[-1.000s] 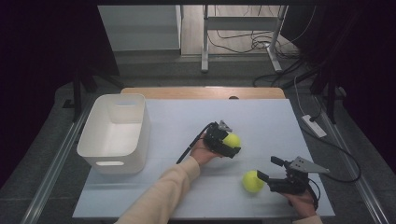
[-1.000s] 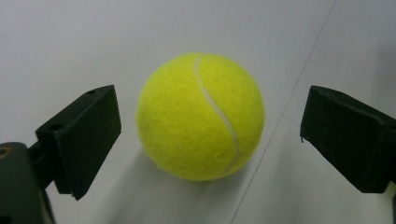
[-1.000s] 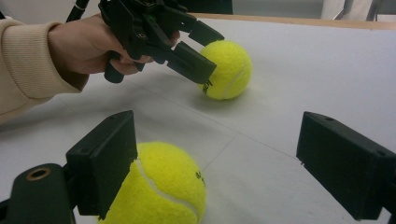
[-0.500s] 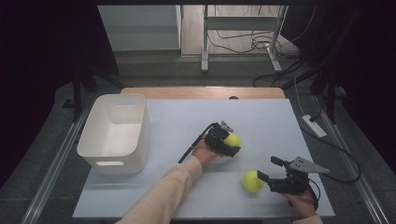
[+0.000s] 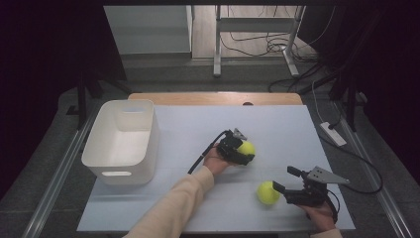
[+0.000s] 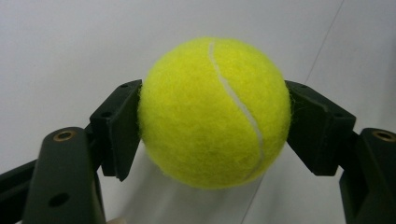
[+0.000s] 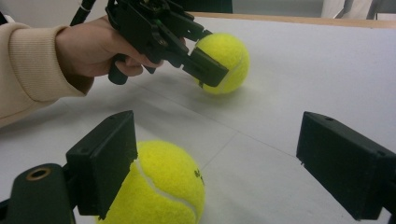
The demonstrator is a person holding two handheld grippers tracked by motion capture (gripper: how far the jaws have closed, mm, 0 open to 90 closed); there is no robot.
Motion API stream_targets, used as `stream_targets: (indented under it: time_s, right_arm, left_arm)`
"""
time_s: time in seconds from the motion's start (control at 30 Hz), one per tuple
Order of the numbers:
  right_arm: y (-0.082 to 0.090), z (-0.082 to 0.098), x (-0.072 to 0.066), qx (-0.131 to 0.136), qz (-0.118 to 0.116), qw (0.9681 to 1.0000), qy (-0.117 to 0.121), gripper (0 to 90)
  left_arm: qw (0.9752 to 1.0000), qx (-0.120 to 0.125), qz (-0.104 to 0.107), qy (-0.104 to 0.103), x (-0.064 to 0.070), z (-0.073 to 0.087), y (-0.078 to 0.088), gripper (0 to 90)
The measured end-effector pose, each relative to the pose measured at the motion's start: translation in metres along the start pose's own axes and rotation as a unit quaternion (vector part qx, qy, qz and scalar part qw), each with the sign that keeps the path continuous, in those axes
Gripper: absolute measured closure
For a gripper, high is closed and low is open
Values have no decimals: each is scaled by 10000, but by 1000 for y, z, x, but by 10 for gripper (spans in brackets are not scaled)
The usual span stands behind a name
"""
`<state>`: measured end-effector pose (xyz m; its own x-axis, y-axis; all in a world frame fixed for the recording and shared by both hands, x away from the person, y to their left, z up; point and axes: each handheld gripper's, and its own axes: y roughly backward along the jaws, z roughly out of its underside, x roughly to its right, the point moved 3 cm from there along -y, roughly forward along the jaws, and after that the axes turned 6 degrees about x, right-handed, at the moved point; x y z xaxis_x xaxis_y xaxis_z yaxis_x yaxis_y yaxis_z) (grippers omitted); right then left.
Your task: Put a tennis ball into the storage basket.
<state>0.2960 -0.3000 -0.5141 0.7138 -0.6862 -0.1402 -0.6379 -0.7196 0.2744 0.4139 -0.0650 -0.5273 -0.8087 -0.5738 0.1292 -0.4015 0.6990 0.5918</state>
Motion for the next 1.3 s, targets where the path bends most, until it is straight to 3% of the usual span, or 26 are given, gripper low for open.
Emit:
stream_targets:
  time_s: [0.43, 0.97, 1.3]
  right_arm:
    - [0, -1, -1, 19, 3, 10000, 5, 121]
    - [0, -1, -1, 6, 15, 10000, 13, 121]
    - [0, -1, -1, 6, 12, 10000, 21, 121]
  left_arm:
    - [9993, 351, 18, -98, 8, -9, 22, 269]
    - [9984, 529, -25, -193, 9, -15, 43, 268]
    - [9977, 654, -33, -150, 7, -17, 56, 269]
